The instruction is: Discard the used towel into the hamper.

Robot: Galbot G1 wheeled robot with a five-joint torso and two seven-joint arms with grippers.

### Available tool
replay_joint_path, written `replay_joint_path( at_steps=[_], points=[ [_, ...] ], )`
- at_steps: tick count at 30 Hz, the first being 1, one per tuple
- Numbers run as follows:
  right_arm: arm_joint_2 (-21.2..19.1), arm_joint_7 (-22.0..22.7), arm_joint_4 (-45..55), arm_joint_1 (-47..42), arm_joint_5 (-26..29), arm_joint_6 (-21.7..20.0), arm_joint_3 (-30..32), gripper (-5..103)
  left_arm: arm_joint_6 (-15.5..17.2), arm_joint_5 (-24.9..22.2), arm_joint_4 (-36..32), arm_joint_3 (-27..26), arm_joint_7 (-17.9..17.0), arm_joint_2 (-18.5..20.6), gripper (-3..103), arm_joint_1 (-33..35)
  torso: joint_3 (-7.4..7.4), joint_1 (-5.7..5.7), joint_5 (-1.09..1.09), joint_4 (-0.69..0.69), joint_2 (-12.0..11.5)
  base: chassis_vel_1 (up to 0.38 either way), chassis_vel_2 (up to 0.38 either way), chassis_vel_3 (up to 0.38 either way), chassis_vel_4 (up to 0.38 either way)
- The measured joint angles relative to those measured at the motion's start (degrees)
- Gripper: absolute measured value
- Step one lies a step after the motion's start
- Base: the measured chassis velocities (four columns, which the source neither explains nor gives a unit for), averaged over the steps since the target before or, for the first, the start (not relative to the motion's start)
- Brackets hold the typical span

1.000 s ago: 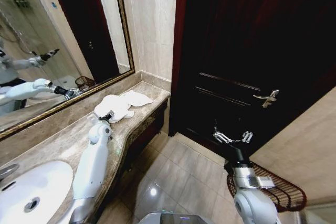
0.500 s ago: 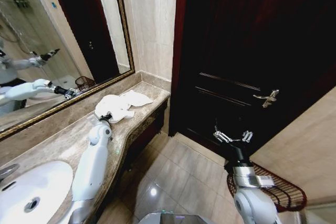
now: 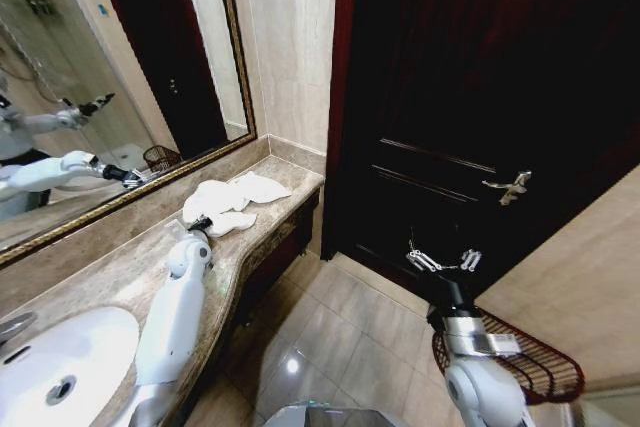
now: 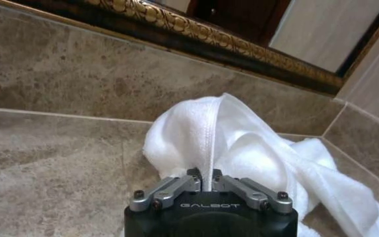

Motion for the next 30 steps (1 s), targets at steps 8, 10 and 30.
replay_joint_path(
  at_steps=[8,10,30],
  points=[
    [0.4,-0.5,0.0,-0.1,-2.1,0.8,-0.4,100,-4.0,0.8,-2.5,-0.8,4.7,-0.4,3,2.5,0.00,0.00,-0.01,0.00,0.0,0.000,0.000,0.000,0.000],
    [0.7,-0.6,-0.1,-0.4,-2.1,0.9,-0.4,100,-4.5,0.8,-3.7,-1.1,5.6,-0.3,3,3.1,0.00,0.00,0.00,0.00,0.0,0.000,0.000,0.000,0.000],
    [2.2,-0.7,-0.9,-1.7,-1.8,2.0,-0.5,100,-19.3,12.0,-24.7,-1.9,27.8,-2.8,3,20.6,0.00,0.00,0.00,0.00,0.0,0.000,0.000,0.000,0.000]
  ],
)
